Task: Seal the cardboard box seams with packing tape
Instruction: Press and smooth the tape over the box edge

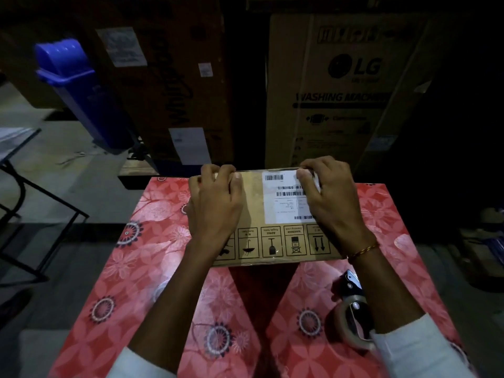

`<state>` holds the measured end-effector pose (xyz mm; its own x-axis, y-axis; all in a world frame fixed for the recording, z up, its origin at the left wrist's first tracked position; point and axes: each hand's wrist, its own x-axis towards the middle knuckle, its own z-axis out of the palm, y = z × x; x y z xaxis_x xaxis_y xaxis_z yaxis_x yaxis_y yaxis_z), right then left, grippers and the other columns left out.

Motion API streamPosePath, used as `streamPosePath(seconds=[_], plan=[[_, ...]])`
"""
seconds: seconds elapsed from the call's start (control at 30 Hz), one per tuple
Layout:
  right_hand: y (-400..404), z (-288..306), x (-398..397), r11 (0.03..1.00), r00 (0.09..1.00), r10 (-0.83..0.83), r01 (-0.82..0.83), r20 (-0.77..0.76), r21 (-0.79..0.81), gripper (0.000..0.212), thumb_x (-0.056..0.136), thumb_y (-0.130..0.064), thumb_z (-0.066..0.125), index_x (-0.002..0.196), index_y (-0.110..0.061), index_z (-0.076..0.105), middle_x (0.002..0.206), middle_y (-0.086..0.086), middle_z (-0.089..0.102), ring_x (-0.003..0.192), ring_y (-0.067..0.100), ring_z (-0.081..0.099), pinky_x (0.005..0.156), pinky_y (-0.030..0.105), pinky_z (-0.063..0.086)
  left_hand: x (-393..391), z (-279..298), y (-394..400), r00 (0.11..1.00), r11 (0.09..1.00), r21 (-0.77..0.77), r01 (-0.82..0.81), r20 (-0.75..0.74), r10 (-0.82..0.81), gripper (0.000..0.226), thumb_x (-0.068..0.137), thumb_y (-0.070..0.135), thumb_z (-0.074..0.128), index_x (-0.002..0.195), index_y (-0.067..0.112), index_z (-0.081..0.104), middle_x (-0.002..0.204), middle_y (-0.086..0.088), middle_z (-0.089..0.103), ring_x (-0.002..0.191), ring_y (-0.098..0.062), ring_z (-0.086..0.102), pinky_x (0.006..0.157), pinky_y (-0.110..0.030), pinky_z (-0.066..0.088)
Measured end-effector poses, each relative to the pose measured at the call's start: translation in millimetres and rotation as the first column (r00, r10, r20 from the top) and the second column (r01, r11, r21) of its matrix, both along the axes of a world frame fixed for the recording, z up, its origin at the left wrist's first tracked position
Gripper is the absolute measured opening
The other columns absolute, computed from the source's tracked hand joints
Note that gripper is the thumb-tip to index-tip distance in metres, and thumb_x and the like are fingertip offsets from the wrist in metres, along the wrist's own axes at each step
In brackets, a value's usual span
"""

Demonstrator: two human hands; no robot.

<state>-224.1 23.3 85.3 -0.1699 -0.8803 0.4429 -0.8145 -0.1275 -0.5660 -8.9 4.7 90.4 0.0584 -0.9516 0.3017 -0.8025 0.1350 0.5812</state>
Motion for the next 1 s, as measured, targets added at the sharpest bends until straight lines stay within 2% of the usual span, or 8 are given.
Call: streamPosePath(seconds=[0.13, 0.3, 0.37, 0.47, 0.57, 0.8, 1.0], plan=[[-5, 14, 14, 0.998, 0.996, 0.052, -0.051, -0.066, 0.022, 0.034, 0.100, -0.049, 0.049, 0.111, -0.026, 0.072, 0.108, -0.010, 0.068, 0.109, 0.016, 0.053, 0.090, 0.037, 0.036, 1, 0, -4, 1.000, 1.000, -0.010, -0.003, 0.004, 0.003, 0.032, 0.102, 0.045, 0.037, 0.119, 0.029, 0.059, 0.125, 0.001, 0.052, 0.121, -0.024, 0.043, 0.082, -0.044, 0.044], [-14, 23, 27, 0.999, 0.997, 0.046, -0.044, -0.058, 0.026, 0.044, 0.097, -0.062, 0.046, 0.091, -0.028, 0.073, 0.093, -0.010, 0.068, 0.091, 0.017, 0.059, 0.085, 0.039, 0.033, 0, 7, -13, 0.997, 0.995, -0.091, 0.030, 0.077, -0.023, 0.042, 0.100, 0.055, 0.031, 0.094, 0.024, 0.059, 0.092, 0.007, 0.055, 0.102, -0.022, 0.050, 0.070, -0.035, 0.032], [-15, 22, 29, 1.000, 0.998, 0.012, -0.011, -0.067, 0.022, 0.047, 0.094, -0.069, 0.045, 0.086, -0.030, 0.070, 0.091, -0.013, 0.065, 0.090, 0.015, 0.058, 0.082, 0.037, 0.030, -1, 8, -16, 0.993, 0.994, -0.101, 0.038, 0.114, -0.026, 0.047, 0.098, 0.064, 0.029, 0.086, 0.027, 0.054, 0.086, 0.008, 0.056, 0.098, -0.022, 0.050, 0.069, -0.035, 0.032], [-17, 20, 29, 1.000, 0.995, -0.002, 0.004, -0.102, 0.020, 0.049, 0.088, -0.076, 0.047, 0.085, -0.031, 0.067, 0.091, -0.013, 0.065, 0.089, 0.014, 0.056, 0.080, 0.037, 0.033, -1, 4, -17, 0.977, 0.994, -0.088, 0.058, 0.208, -0.038, 0.062, 0.093, 0.076, 0.026, 0.092, 0.026, 0.062, 0.096, 0.004, 0.061, 0.103, -0.023, 0.050, 0.075, -0.038, 0.039], [-20, 20, 29, 1.000, 0.992, -0.010, 0.012, -0.126, 0.019, 0.046, 0.086, -0.077, 0.052, 0.085, -0.033, 0.065, 0.092, -0.013, 0.064, 0.089, 0.013, 0.055, 0.080, 0.037, 0.034, 0, 3, -20, 0.967, 0.995, -0.075, 0.059, 0.250, -0.038, 0.069, 0.090, 0.080, 0.026, 0.101, 0.025, 0.067, 0.104, 0.003, 0.062, 0.107, -0.024, 0.050, 0.077, -0.037, 0.039], [-26, 19, 24, 0.999, 0.992, 0.025, -0.020, -0.125, 0.040, 0.032, 0.093, -0.063, 0.054, 0.087, -0.033, 0.064, 0.092, -0.014, 0.059, 0.093, 0.017, 0.055, 0.082, 0.039, 0.032, -1, 3, -22, 0.977, 0.995, -0.073, 0.062, 0.207, -0.046, 0.056, 0.098, 0.064, 0.028, 0.104, 0.027, 0.070, 0.100, 0.004, 0.061, 0.104, -0.021, 0.048, 0.078, -0.037, 0.036], [-27, 17, 27, 0.999, 0.987, -0.004, 0.011, -0.161, 0.042, 0.045, 0.086, -0.078, 0.048, 0.083, -0.035, 0.059, 0.091, -0.012, 0.061, 0.090, 0.015, 0.054, 0.081, 0.039, 0.035, 2, 4, -22, 0.962, 0.988, -0.044, 0.150, 0.239, -0.135, 0.059, 0.093, 0.073, 0.031, 0.116, 0.031, 0.065, 0.111, 0.009, 0.061, 0.116, -0.018, 0.043, 0.083, -0.038, 0.036]])
